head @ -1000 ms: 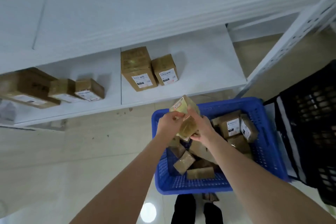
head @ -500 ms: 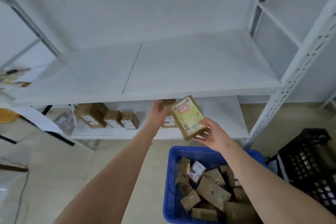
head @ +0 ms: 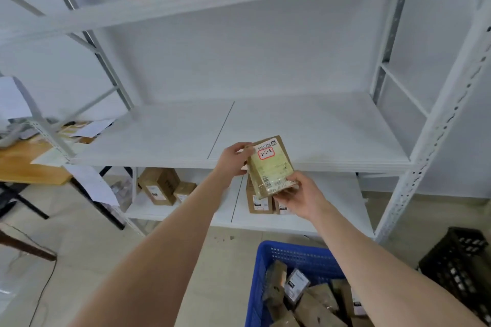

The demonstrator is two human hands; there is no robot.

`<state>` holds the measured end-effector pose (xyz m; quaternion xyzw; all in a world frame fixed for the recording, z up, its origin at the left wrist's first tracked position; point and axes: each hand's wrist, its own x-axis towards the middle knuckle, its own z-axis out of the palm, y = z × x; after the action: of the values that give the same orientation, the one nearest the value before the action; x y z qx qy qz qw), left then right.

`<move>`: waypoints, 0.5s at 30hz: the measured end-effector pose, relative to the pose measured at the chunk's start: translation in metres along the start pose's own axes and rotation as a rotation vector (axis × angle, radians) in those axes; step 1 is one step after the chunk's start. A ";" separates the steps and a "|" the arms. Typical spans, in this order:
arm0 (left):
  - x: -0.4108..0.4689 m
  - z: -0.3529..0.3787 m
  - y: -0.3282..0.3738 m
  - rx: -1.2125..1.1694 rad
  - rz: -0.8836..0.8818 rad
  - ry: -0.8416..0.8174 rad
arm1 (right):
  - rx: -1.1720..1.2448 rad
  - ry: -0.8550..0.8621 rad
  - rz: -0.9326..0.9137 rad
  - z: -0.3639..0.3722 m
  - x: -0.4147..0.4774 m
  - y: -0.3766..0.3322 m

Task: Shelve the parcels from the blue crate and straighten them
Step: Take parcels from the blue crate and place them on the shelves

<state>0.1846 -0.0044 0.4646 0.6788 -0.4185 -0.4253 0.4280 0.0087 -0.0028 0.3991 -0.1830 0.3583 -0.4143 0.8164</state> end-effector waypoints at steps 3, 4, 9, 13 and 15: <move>0.001 -0.010 0.000 -0.017 0.030 -0.008 | -0.027 0.020 0.025 0.011 -0.003 0.003; 0.001 -0.013 -0.001 -0.033 0.050 -0.014 | -0.043 0.028 0.027 0.014 -0.002 0.006; 0.008 -0.035 -0.006 0.023 0.078 -0.024 | -0.110 0.065 0.005 0.033 0.000 0.023; 0.013 -0.061 -0.021 0.329 -0.032 -0.075 | -0.200 0.184 -0.070 0.052 0.004 0.015; 0.014 -0.071 -0.027 0.377 -0.004 -0.094 | -0.447 0.242 -0.124 0.061 0.013 0.008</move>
<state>0.2610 0.0061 0.4555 0.7271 -0.5090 -0.3714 0.2726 0.0638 -0.0083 0.4299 -0.3296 0.5240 -0.3928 0.6800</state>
